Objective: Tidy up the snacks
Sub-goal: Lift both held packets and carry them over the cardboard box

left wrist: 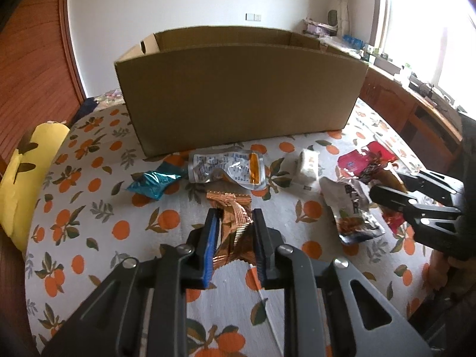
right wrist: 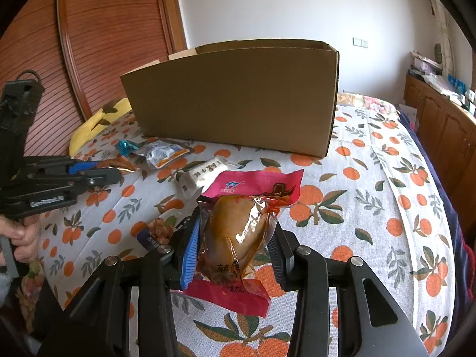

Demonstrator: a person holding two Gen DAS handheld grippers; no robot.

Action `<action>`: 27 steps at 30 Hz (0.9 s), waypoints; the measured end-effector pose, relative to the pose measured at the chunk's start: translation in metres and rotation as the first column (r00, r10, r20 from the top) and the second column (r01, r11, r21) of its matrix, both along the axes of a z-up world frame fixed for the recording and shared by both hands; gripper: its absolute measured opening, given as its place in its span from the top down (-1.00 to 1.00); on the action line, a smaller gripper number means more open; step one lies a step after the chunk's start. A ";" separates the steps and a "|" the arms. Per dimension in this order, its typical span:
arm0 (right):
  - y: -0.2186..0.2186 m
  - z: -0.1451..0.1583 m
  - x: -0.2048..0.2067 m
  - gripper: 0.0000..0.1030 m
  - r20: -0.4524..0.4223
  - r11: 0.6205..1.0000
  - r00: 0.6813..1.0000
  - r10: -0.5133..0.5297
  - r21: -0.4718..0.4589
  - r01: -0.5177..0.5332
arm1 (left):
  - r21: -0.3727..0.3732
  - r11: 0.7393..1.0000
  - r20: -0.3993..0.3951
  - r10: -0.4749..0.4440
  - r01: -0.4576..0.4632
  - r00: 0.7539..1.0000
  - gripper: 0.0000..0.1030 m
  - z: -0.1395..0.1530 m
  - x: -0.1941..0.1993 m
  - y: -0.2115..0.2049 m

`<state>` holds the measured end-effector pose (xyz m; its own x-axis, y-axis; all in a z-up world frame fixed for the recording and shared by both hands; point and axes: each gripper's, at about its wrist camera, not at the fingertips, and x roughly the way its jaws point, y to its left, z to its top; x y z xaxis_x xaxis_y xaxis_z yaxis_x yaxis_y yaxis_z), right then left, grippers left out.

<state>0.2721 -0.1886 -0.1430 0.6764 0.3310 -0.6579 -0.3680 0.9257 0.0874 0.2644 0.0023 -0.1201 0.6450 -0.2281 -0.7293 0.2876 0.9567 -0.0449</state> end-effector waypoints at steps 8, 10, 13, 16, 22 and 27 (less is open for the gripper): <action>0.000 0.000 0.000 0.21 -0.001 1.000 1.000 0.001 -0.001 -0.001 | -0.019 1.000 0.039 0.003 -0.002 0.999 0.62 0.018 -0.010 0.002; -0.001 0.000 0.001 0.21 -0.003 1.000 1.000 0.002 0.002 -0.002 | -0.020 1.000 0.057 0.001 0.000 0.998 0.62 0.026 -0.011 0.002; -0.002 0.000 0.001 0.21 -0.009 1.000 1.000 0.009 0.019 -0.009 | -0.021 1.000 0.080 0.000 0.002 0.997 0.62 0.035 -0.011 0.001; -0.004 0.001 0.003 0.21 -0.017 1.000 1.000 0.006 0.027 -0.005 | -0.025 1.000 0.105 -0.009 0.011 0.994 0.62 0.045 -0.010 0.000; -0.004 0.012 0.006 0.21 -0.016 1.000 1.000 0.008 0.009 -0.008 | -0.023 0.999 0.150 -0.037 0.041 0.988 0.62 0.065 -0.004 -0.006; -0.003 0.045 0.013 0.21 0.034 0.998 0.999 0.034 0.043 -0.036 | -0.028 0.998 0.188 -0.050 0.057 0.981 0.62 0.082 0.012 -0.009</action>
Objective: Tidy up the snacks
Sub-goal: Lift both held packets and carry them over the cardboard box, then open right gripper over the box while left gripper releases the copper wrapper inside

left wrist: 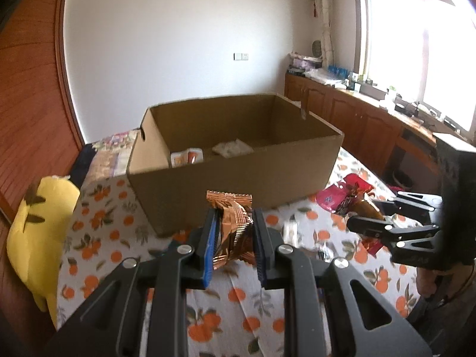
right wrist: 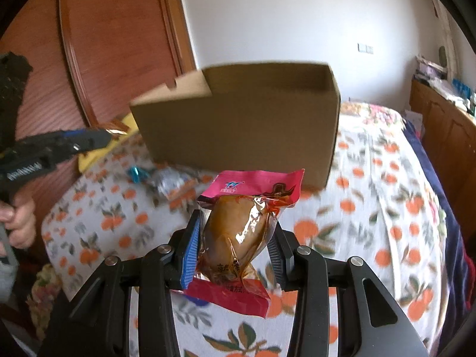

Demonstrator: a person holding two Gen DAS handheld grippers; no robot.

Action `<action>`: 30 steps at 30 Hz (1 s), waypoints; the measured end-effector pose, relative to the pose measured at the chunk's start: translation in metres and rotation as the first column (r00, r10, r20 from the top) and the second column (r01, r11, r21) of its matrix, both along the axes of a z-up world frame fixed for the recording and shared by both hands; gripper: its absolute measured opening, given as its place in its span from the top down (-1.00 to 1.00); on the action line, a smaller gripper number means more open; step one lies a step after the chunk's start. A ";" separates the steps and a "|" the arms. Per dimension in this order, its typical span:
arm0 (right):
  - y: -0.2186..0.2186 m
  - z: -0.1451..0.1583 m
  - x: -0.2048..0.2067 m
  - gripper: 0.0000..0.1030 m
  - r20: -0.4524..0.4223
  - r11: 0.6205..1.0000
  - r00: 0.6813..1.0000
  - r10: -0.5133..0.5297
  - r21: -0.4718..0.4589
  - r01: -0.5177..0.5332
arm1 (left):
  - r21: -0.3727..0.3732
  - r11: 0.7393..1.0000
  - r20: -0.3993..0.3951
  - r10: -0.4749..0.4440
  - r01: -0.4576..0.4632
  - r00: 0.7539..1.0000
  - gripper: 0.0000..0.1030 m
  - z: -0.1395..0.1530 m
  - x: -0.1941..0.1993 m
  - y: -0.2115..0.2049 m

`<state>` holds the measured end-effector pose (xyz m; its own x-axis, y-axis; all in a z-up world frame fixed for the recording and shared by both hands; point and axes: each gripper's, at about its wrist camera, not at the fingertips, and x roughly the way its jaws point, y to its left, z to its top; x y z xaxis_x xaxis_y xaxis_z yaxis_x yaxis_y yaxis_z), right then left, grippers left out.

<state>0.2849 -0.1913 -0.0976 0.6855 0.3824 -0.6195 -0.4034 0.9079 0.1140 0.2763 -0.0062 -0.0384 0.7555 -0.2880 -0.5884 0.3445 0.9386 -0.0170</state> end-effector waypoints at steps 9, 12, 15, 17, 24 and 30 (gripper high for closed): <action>0.007 0.057 0.042 0.20 0.087 0.998 0.996 0.028 0.046 -0.032 | -0.052 0.999 0.066 0.003 0.000 0.998 0.62 0.014 0.049 0.004; 0.008 0.065 0.062 0.20 0.104 0.998 0.994 0.030 0.049 -0.035 | -0.067 0.998 0.076 0.005 0.000 0.997 0.62 0.015 0.070 0.003; 0.010 0.071 0.087 0.20 0.110 0.997 0.993 0.040 0.055 -0.046 | -0.074 0.997 0.087 0.006 0.001 0.996 0.62 0.016 0.089 0.004; 0.009 0.073 0.101 0.20 0.103 0.996 0.993 0.051 0.070 -0.058 | -0.076 0.997 0.099 0.011 -0.004 0.995 0.62 0.016 0.102 0.006; 0.012 0.069 0.137 0.21 0.121 0.994 0.992 0.041 0.094 -0.053 | -0.129 0.991 0.098 0.058 -0.045 0.993 0.62 0.001 0.134 0.022; 0.013 0.058 0.145 0.21 0.138 0.995 0.990 -0.005 0.098 -0.009 | -0.154 0.986 0.092 0.081 -0.067 0.992 0.62 -0.010 0.146 0.032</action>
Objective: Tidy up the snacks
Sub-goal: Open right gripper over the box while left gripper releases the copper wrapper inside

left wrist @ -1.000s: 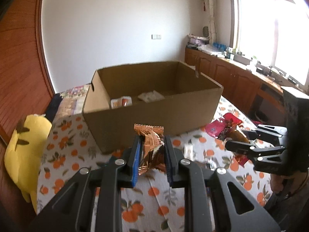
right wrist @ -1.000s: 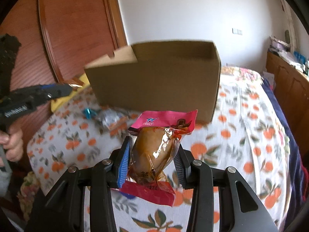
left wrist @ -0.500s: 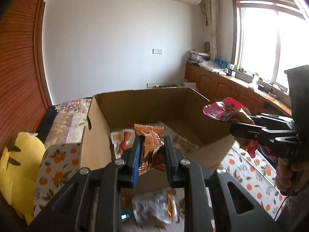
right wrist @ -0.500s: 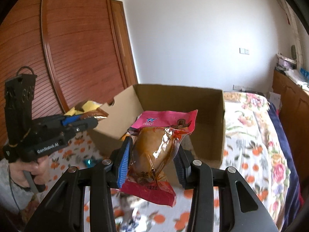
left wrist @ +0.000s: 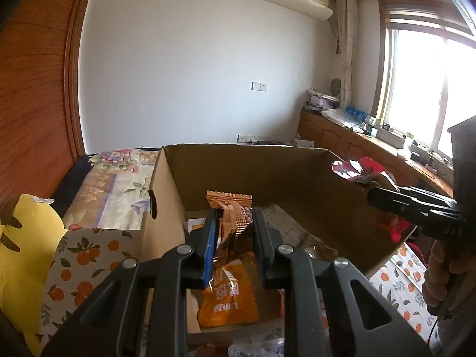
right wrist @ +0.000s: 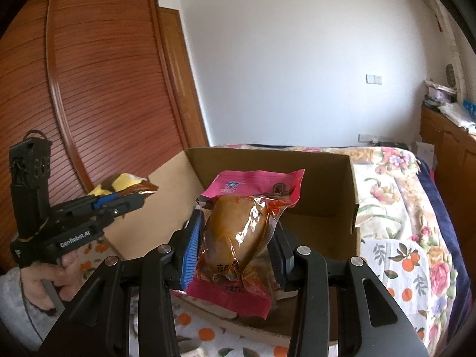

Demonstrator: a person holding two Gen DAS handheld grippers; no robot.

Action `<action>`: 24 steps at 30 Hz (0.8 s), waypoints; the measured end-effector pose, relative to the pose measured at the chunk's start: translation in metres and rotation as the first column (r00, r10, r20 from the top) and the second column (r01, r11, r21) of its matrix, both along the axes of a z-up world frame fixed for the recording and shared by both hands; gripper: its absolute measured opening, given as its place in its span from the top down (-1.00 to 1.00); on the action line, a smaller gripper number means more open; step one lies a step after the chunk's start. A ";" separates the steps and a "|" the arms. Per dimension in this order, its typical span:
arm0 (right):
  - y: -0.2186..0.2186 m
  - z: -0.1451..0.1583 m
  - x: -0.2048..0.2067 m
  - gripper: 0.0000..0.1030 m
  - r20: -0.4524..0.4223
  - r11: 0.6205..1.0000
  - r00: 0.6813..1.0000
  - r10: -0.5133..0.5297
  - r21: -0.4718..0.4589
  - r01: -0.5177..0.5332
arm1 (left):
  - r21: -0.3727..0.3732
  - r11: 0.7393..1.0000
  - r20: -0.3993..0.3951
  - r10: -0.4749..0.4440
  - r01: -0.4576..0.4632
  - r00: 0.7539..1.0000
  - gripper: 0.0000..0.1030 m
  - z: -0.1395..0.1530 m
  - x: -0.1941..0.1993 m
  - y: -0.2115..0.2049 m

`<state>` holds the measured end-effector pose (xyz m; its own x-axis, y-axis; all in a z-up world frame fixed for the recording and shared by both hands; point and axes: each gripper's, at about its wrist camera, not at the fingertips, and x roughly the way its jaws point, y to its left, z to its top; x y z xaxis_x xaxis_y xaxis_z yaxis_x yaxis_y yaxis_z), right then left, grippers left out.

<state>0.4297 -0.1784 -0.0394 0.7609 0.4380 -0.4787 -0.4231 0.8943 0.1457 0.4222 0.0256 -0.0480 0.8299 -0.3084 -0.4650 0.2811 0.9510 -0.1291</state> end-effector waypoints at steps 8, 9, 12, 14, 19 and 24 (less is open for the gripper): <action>-0.006 -0.009 0.006 0.20 -0.032 1.000 0.999 -0.001 0.028 0.002 | -0.001 1.000 -0.022 -0.003 0.003 1.000 0.60 -0.012 0.005 -0.001; -0.005 -0.010 0.006 0.20 -0.032 1.000 0.999 0.000 0.026 0.001 | 0.003 1.000 -0.023 -0.004 0.004 1.000 0.60 -0.013 0.006 -0.002; -0.002 -0.012 0.006 0.20 -0.022 1.000 1.000 -0.013 0.001 0.013 | 0.022 1.000 -0.019 -0.007 0.007 1.000 0.56 -0.015 0.004 -0.006; -0.002 -0.013 0.006 0.19 -0.027 1.000 1.000 -0.014 -0.002 0.014 | 0.029 1.000 -0.017 -0.013 0.013 1.000 0.52 -0.017 0.004 -0.008; 0.000 -0.017 0.008 0.17 -0.042 1.000 0.999 -0.003 -0.003 0.003 | 0.066 0.998 -0.003 -0.014 0.014 1.000 0.44 -0.019 0.002 -0.014; 0.000 -0.020 0.008 0.12 -0.048 1.000 0.999 -0.003 -0.007 0.002 | 0.074 0.997 0.002 -0.026 0.026 1.000 0.27 -0.019 0.000 -0.018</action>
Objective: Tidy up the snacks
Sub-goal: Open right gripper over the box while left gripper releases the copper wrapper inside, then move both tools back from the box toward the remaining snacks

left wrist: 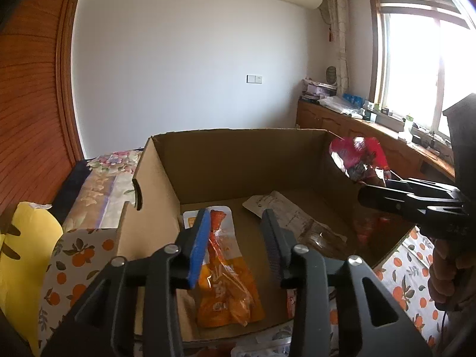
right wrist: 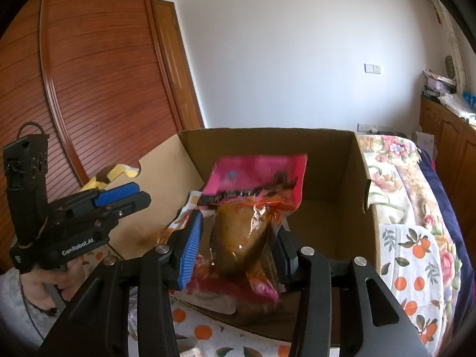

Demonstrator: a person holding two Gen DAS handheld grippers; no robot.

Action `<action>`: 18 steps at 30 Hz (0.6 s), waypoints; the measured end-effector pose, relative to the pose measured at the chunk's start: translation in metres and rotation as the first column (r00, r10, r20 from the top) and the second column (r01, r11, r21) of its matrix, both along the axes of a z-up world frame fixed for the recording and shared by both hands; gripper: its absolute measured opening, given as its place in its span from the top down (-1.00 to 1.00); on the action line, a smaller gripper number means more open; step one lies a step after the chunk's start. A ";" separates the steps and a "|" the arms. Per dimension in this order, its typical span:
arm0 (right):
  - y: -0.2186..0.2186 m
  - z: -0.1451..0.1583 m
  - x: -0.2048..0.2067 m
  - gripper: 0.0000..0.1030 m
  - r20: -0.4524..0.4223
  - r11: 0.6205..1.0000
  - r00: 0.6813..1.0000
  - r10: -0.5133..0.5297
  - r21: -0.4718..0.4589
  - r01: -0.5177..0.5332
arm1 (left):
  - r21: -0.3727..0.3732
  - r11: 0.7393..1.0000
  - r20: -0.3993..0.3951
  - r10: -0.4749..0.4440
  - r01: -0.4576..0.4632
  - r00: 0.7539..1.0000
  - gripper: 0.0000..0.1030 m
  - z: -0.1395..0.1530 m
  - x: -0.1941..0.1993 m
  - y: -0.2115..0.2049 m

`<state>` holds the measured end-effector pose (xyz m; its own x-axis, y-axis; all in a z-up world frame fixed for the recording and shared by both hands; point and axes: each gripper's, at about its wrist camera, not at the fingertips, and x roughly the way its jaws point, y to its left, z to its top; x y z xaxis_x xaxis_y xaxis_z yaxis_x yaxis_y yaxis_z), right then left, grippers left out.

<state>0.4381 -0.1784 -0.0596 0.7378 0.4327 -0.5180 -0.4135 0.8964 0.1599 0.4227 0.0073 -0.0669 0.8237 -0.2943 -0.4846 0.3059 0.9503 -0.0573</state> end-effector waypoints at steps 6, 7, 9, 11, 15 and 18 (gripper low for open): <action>0.001 0.003 -0.001 -0.02 0.006 1.000 1.000 -0.005 -0.015 0.006 | 0.007 1.000 -0.007 -0.005 0.005 1.000 0.22 -0.001 0.000 -0.002; 0.001 0.004 -0.001 -0.03 0.008 1.000 1.000 -0.006 -0.017 0.006 | 0.004 1.000 -0.009 -0.006 0.006 1.000 0.21 -0.001 0.001 -0.002; 0.001 0.005 -0.003 -0.04 0.011 1.000 1.000 -0.004 -0.024 0.004 | 0.000 1.000 -0.015 -0.005 0.005 1.000 0.21 0.000 0.001 -0.002; 0.001 0.006 -0.005 -0.04 0.014 0.999 1.000 -0.011 -0.031 0.011 | -0.003 1.000 -0.023 -0.001 0.001 1.000 0.20 0.002 0.000 -0.001; -0.002 0.013 -0.014 -0.04 0.016 0.999 1.000 -0.016 -0.028 0.016 | -0.012 1.000 -0.018 0.002 -0.002 1.000 0.19 0.010 -0.008 0.000; -0.003 0.023 -0.026 -0.04 0.031 0.999 0.999 -0.019 -0.036 0.020 | -0.011 1.000 -0.003 0.000 0.000 1.000 0.18 0.019 -0.019 0.000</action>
<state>0.4122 -0.1812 -0.0362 0.7616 0.3993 -0.5104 -0.4000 0.9093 0.1145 0.4034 0.0076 -0.0480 0.8224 -0.2999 -0.4835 0.3060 0.9496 -0.0685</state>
